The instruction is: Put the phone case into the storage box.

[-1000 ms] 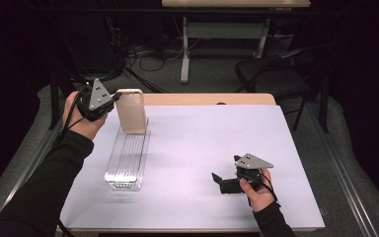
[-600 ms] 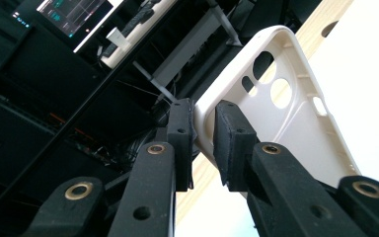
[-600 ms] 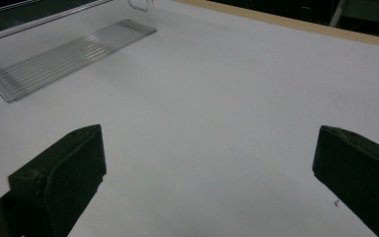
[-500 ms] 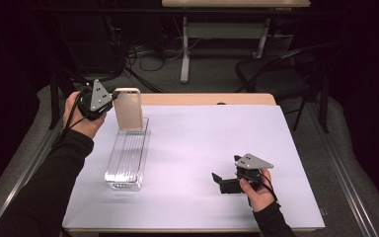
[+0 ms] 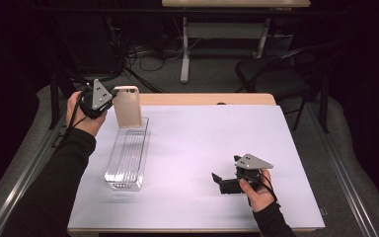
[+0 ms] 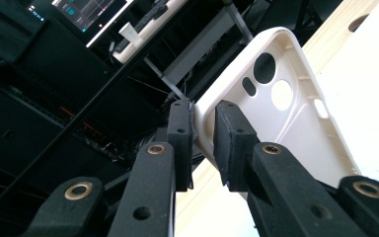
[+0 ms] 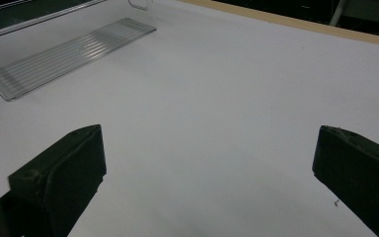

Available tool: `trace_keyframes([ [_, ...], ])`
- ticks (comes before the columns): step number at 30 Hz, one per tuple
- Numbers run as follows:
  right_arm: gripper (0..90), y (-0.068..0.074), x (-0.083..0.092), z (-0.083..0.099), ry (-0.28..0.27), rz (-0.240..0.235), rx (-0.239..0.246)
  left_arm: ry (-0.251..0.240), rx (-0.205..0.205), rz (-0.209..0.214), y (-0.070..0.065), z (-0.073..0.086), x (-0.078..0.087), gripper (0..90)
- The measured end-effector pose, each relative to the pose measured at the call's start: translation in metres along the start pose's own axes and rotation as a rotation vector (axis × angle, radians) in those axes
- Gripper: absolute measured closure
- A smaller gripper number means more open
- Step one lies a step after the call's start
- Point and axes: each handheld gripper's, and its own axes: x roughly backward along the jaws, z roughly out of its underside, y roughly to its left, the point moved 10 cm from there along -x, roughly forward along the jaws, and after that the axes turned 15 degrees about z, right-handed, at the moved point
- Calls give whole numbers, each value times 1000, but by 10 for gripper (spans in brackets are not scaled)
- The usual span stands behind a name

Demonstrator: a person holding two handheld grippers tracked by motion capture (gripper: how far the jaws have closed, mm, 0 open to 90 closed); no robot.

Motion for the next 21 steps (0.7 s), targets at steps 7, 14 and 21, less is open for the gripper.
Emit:
trace_keyframes([
  [7, 0, 0, 0, 0, 0, -1, 1, -8, -7, -9, 0, -1, -6, 785],
  [14, 0, 0, -1, 1, 1, 1, -2, -8, -23, -15, 0, 0, -14, 784],
  [21, 0, 0, -2, 2, 5, -2, 0, 0, -41, -12, -3, 1, -24, 783],
])
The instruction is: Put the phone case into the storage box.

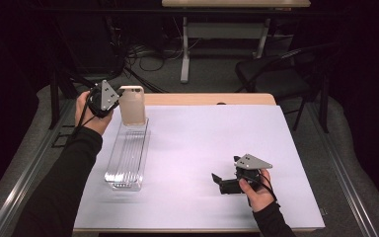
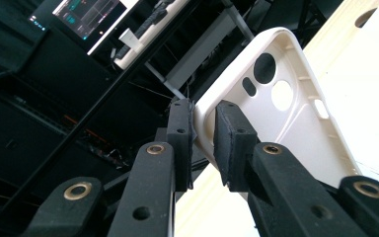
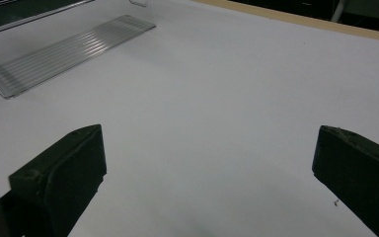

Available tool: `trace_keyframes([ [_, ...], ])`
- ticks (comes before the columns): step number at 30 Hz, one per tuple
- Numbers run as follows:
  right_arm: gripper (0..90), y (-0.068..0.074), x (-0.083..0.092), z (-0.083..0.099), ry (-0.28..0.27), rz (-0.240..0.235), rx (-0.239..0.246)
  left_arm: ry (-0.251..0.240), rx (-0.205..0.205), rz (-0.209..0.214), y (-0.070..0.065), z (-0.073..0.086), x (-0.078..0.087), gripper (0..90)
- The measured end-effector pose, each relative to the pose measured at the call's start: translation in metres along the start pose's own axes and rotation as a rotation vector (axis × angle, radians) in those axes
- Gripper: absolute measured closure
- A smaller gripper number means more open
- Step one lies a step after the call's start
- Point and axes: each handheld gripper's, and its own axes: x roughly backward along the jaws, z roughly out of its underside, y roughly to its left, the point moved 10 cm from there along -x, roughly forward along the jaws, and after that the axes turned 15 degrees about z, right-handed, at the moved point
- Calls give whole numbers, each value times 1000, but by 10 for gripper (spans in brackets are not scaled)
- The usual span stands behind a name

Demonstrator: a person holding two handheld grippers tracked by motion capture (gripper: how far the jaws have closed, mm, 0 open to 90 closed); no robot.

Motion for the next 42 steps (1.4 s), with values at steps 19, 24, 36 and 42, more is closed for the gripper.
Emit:
trace_keyframes([
  [19, 0, 1, -1, 2, 7, -2, 1, -7, 20, -25, -8, 25, -12, 783],
  [24, 0, 1, -1, 2, 6, -1, 1, -10, 24, -19, -11, 29, -14, 784],
  [36, 0, 1, -1, 3, 11, -3, 3, -15, 35, -20, -17, 34, -20, 784],
  [42, 0, 1, -2, 3, 11, -2, 6, -13, 27, -15, -19, 32, -23, 783],
])
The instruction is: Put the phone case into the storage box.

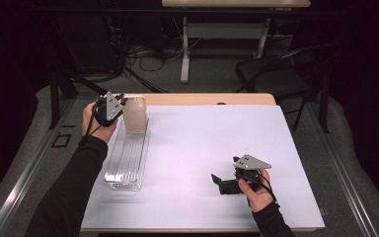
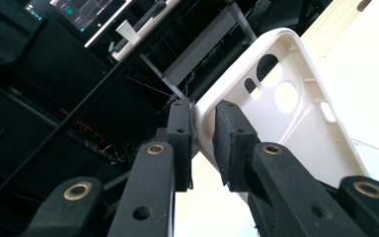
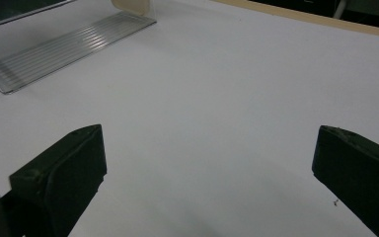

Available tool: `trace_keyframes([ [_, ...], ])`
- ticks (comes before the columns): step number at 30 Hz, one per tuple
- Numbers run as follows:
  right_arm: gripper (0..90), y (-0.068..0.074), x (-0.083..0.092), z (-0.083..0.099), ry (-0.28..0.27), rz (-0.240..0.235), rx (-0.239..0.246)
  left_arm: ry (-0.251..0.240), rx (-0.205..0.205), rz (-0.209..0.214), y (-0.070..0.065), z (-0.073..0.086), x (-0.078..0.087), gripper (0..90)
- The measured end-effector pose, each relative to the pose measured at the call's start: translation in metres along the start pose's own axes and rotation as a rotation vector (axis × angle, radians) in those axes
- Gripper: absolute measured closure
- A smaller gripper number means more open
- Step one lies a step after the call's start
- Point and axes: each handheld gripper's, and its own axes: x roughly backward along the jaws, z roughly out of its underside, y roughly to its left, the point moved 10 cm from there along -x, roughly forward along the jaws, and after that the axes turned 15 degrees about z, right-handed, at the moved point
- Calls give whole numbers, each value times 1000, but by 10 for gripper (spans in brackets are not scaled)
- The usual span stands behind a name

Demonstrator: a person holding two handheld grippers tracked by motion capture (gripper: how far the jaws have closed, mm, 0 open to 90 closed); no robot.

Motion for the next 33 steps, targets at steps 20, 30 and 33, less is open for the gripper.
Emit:
trace_keyframes([
  [20, 3, 1, -1, 1, 1, -2, 3, 1, -7, 3, -5, 3, -4, 780],
  [30, 4, 1, -1, 2, 4, -4, 7, 8, -44, 1, -5, 4, -4, 779],
  [33, 4, 1, -1, 2, 6, -5, 6, 15, -69, -3, -5, 3, -3, 778],
])
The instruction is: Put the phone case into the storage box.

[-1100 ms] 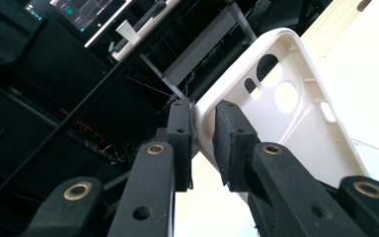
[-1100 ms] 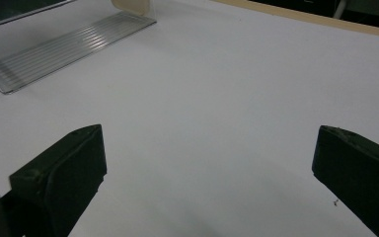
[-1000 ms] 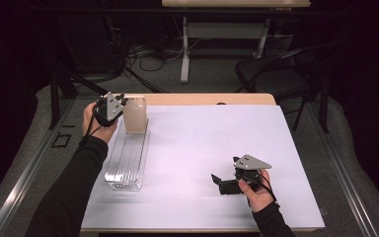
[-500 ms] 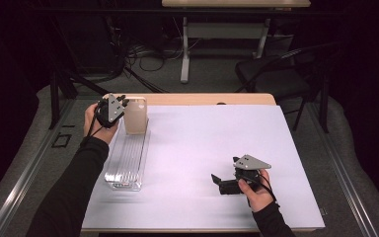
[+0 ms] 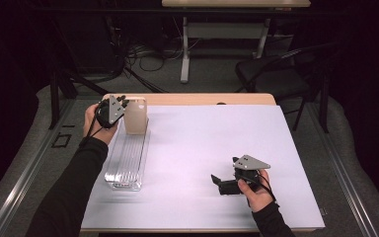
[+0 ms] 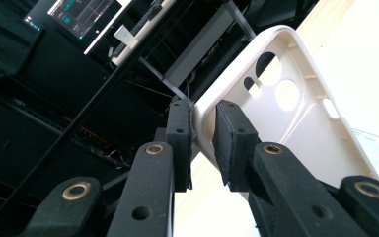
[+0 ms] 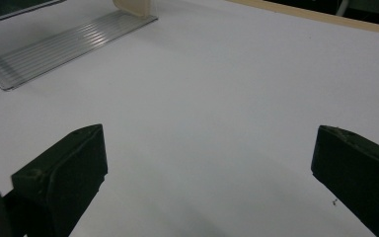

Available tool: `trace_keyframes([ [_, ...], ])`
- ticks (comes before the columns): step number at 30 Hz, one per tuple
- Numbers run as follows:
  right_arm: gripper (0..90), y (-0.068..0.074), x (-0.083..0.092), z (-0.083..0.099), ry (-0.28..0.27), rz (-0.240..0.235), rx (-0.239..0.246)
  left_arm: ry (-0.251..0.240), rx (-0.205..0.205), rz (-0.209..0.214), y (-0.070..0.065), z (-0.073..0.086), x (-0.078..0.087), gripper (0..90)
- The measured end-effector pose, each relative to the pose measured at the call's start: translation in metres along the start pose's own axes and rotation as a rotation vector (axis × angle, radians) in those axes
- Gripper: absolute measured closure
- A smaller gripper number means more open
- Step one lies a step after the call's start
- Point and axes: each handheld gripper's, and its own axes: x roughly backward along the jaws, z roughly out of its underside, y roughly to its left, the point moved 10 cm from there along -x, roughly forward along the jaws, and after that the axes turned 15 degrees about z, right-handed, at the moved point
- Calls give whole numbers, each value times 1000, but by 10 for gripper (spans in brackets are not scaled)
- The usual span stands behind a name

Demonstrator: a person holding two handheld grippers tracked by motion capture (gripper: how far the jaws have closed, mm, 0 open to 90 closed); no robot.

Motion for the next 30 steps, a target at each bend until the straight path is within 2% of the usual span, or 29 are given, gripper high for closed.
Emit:
trace_keyframes([
  [7, 4, 1, -1, 1, 2, -1, 0, 27, -45, -9, 1, 3, 0, 767],
  [14, 4, 1, -1, 2, 5, -1, 4, 36, -37, -16, 4, 7, -1, 762],
  [16, 4, 2, -2, 2, 7, -1, 5, 40, -22, -11, 4, 9, -2, 759],
  [20, 4, 2, -2, 2, 7, -3, 4, 55, -19, -21, 7, 13, -2, 755],
  [30, 4, 3, -3, 3, 9, -6, 4, 58, -15, -26, 8, 17, -2, 736],
])
